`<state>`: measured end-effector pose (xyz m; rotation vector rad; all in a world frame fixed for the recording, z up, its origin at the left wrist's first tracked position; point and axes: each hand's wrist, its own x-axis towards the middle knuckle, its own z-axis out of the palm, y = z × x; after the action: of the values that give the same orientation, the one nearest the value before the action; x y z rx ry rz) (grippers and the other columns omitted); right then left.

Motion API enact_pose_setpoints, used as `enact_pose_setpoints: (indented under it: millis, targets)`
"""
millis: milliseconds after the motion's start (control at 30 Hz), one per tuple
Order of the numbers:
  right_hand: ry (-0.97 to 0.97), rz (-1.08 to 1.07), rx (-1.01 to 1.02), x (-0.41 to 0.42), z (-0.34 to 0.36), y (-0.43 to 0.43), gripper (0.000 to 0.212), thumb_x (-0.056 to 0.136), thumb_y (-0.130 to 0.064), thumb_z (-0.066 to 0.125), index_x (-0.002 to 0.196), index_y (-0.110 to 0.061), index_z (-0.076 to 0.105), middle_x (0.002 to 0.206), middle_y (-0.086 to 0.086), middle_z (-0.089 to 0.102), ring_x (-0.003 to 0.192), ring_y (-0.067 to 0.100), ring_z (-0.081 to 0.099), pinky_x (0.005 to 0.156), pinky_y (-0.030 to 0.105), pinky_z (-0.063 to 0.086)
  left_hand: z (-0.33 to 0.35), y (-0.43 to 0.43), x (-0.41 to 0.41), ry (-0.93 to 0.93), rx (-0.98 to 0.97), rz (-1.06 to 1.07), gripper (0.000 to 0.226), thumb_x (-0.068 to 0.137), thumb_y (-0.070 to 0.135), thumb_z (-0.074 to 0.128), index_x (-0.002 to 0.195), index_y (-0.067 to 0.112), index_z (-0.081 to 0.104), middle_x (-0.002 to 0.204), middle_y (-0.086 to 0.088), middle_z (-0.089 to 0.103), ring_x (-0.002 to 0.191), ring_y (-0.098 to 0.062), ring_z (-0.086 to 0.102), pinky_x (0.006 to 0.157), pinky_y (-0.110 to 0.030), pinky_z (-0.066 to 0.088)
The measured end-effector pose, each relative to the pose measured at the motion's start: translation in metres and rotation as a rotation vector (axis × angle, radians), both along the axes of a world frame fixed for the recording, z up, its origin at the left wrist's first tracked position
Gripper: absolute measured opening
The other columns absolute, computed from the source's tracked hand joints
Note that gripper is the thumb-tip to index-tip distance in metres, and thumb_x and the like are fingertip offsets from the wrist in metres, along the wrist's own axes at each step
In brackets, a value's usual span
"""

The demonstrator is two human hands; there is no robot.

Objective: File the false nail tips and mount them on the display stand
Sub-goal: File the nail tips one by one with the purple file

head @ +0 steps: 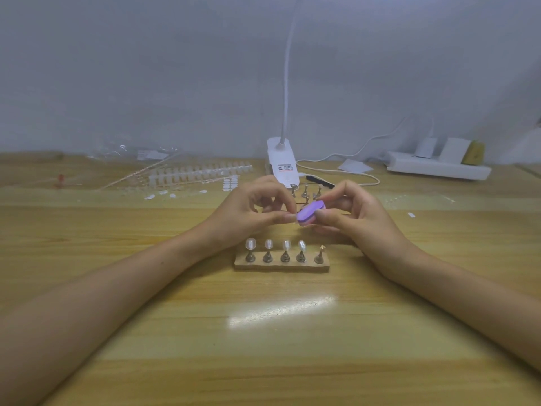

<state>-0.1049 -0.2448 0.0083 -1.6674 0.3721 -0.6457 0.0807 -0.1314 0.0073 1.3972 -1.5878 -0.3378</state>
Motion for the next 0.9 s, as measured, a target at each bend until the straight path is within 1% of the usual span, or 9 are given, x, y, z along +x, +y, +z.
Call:
enact_pose_setpoints:
  millis: [133,233,333,433,500,567,667,800,900]
  targets:
    - [0.060,0.068,-0.079,0.0000,-0.0003,0.0020,0.016,0.090,-0.004,0.068,0.095,-0.007,0.053,0.101,0.011,0.075,0.088,0.032,0.075,0.077,0.038,0.062,0.0005,0.0005,-0.0002,-0.003,-0.007,-0.015,0.005,0.081,0.024,0.073,0.083,0.021,0.070,0.090,-0.013,0.057,0.074,-0.012,0.051,0.074,-0.019,0.045]
    - [-0.009,-0.024,-0.028,-0.0003,-0.0003,0.0000,0.015,0.090,-0.003,0.068,0.096,-0.006,0.053,0.102,0.014,0.074,0.092,0.033,0.074,0.081,0.042,0.062,0.0016,0.0011,-0.0015,0.013,-0.001,-0.027,0.005,0.079,0.027,0.073,0.081,0.024,0.069,0.090,-0.013,0.056,0.075,-0.008,0.051,0.072,-0.016,0.044]
    - [0.056,0.088,-0.106,-0.0003,0.0002,0.0026,0.018,0.090,-0.001,0.068,0.097,-0.001,0.052,0.101,0.012,0.074,0.085,0.030,0.075,0.076,0.038,0.062,0.0008,0.0006,-0.0009,0.000,-0.003,-0.028,0.005,0.080,0.021,0.074,0.082,0.020,0.069,0.088,-0.009,0.056,0.074,-0.007,0.051,0.073,-0.018,0.044]
    - [-0.013,-0.019,-0.038,-0.0006,0.0000,0.0006,0.016,0.090,-0.002,0.067,0.096,-0.004,0.053,0.105,0.015,0.072,0.093,0.030,0.074,0.085,0.046,0.060,0.0006,0.0003,0.0001,0.017,0.002,-0.020,0.006,0.080,0.021,0.074,0.083,0.019,0.070,0.088,-0.008,0.056,0.075,-0.008,0.051,0.073,-0.017,0.044]
    - [0.026,-0.005,-0.064,-0.0002,0.0004,0.0000,0.017,0.090,-0.002,0.068,0.097,-0.002,0.053,0.102,0.011,0.073,0.092,0.031,0.074,0.087,0.048,0.059,0.0002,0.0003,0.0006,0.007,0.004,-0.019,0.006,0.081,0.021,0.075,0.082,0.022,0.069,0.090,-0.012,0.056,0.075,-0.011,0.051,0.073,-0.017,0.045]
    - [0.081,0.090,-0.113,0.0002,-0.0002,0.0021,0.018,0.089,-0.001,0.068,0.098,0.000,0.052,0.099,0.006,0.074,0.088,0.029,0.075,0.080,0.044,0.062,-0.0002,0.0003,0.0012,-0.006,-0.009,-0.012,0.006,0.082,0.019,0.074,0.083,0.022,0.069,0.089,-0.011,0.057,0.075,-0.010,0.051,0.074,-0.019,0.045]
    - [-0.017,-0.004,-0.039,-0.0004,0.0000,0.0004,0.016,0.090,-0.005,0.068,0.097,-0.005,0.054,0.105,0.011,0.073,0.092,0.028,0.074,0.077,0.035,0.061,0.0001,0.0001,0.0012,0.013,0.000,0.004,0.006,0.081,0.024,0.074,0.083,0.020,0.070,0.090,-0.011,0.057,0.075,-0.011,0.051,0.075,-0.022,0.045]
    - [0.065,0.085,-0.105,0.0008,-0.0010,0.0016,0.017,0.090,-0.002,0.069,0.096,-0.005,0.053,0.099,0.006,0.074,0.088,0.029,0.075,0.076,0.038,0.062,-0.0006,0.0003,0.0009,0.005,-0.001,0.001,0.007,0.082,0.021,0.074,0.084,0.016,0.070,0.087,-0.005,0.056,0.075,-0.007,0.051,0.075,-0.019,0.044]
    - [-0.031,-0.003,-0.050,0.0004,-0.0008,0.0004,0.015,0.091,-0.005,0.067,0.095,-0.008,0.053,0.106,0.013,0.072,0.094,0.027,0.074,0.078,0.035,0.061,-0.0006,0.0002,0.0013,0.015,0.002,0.011,0.011,0.081,0.022,0.074,0.085,0.012,0.071,0.088,-0.007,0.057,0.074,-0.014,0.051,0.075,-0.019,0.044]
